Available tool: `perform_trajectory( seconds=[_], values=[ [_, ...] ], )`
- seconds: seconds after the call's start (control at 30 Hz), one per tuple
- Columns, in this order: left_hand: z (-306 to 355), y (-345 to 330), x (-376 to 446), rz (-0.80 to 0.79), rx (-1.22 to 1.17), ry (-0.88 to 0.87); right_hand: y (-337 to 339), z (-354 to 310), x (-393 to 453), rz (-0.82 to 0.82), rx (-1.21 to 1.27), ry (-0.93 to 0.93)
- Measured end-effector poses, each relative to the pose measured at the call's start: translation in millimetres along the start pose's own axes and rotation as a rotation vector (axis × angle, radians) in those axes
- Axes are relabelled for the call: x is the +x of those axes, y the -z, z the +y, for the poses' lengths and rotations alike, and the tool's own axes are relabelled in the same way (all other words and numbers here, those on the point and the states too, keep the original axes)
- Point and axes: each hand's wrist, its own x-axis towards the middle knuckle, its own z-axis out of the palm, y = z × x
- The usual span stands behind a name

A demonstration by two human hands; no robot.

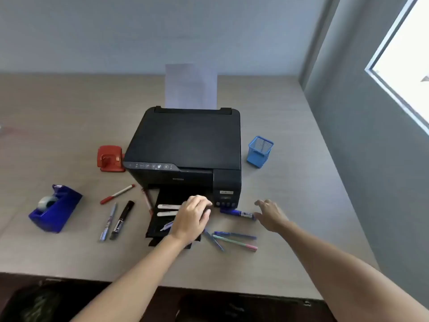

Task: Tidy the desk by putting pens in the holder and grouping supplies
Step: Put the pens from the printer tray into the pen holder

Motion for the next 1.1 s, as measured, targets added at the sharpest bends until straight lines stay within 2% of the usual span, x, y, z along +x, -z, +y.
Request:
perform_trajectory(
  seconds=[0.1, 0.13, 0.3, 0.4, 0.57, 0.73, 0.87, 0.93, 1.0, 1.1],
  values=[
    [11.2, -35.5, -9.3, -0.174, 0.006, -0.067, -13.4, -3.9, 2.4, 0.012, -0.048, 0.011],
    [15.4, -45.1, -11.4, -0.273, 0.044, -0.049, -17.5, -5.7, 0.8, 0.016, -0.058, 0.009],
    [14.4, -86.0, 12.4, -0.52, 0.116, 0.103, -25.3, 5.6, 4.4, 0.042, -0.032, 0.019],
    [19.5, -93.3, 30.8, -0.67, 0.183, 0.102, -24.4, 21.3, 5.8, 0.016, 0.074, 0.029],
    [18.4, -102.2, 43.6, -0.746, 0.259, -0.057, 7.3, 51.7, 9.6, 0.025, 0.262, -0.031],
    [14.5, -109.8, 44.8, -0.752, 0.317, -0.283, 52.3, 69.1, 15.5, 0.218, 0.385, -0.078],
    [19.0, -116.0, 45.9, -0.749, 0.298, -0.299, 95.8, 58.0, 41.5, 0.52, 0.477, -0.135],
    [24.9, -113.7, 45.2, -0.796, 0.295, -0.254, 114.2, 45.7, 59.9, 0.619, 0.486, -0.149],
    [29.7, -115.0, 46.4, -0.778, 0.354, -0.264, 126.6, 35.4, 79.6, 0.655, 0.468, -0.142],
    [33.6, -117.3, 50.1, -0.791, 0.392, -0.22, 136.0, 24.0, 102.8, 0.581, 0.355, -0.112]
  ],
)
